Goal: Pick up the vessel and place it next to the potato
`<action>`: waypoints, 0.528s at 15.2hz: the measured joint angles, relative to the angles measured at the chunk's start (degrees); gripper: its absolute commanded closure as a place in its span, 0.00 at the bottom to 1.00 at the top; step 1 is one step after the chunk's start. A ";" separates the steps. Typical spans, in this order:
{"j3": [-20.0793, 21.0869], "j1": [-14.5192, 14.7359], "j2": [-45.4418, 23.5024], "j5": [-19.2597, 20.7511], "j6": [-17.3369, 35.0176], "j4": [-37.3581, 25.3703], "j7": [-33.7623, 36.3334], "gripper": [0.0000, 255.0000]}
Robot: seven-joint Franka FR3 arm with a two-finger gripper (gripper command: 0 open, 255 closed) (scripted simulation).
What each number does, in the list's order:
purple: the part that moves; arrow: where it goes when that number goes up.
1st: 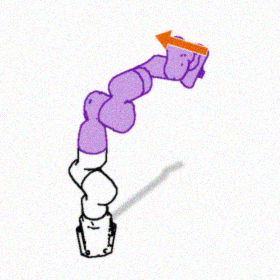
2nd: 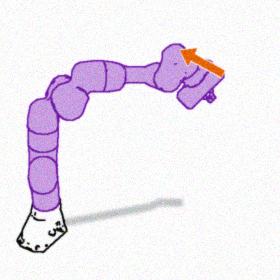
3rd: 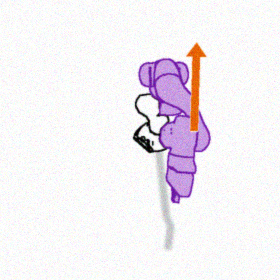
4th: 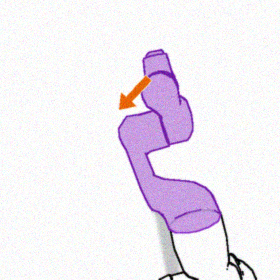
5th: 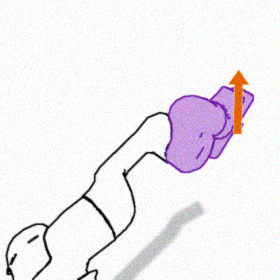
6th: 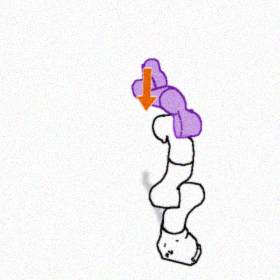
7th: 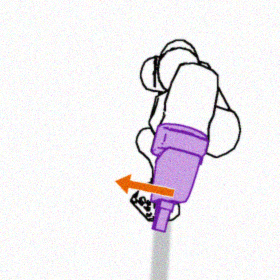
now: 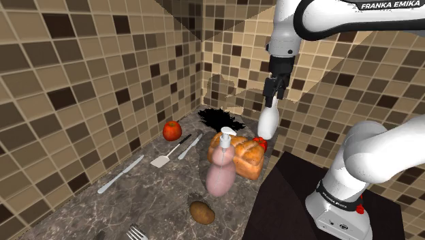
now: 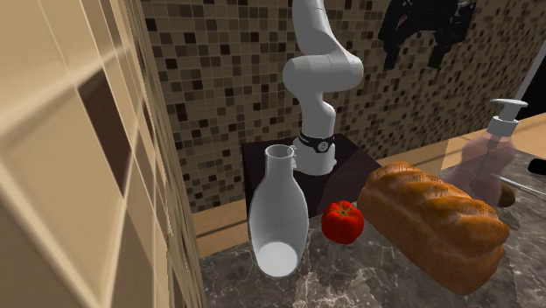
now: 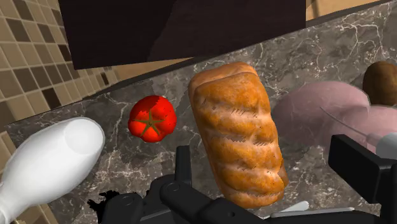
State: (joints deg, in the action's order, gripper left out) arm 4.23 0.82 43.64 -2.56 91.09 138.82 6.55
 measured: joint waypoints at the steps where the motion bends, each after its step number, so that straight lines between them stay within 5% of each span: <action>1: 0.00 0.00 0.00 0.00 0.00 0.00 0.00 0.00; 8: -6.73 -3.05 -4.30 5.01 5.20 0.85 -7.86 0.00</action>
State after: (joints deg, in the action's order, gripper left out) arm -2.50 -2.23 39.34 2.45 96.29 139.66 -1.31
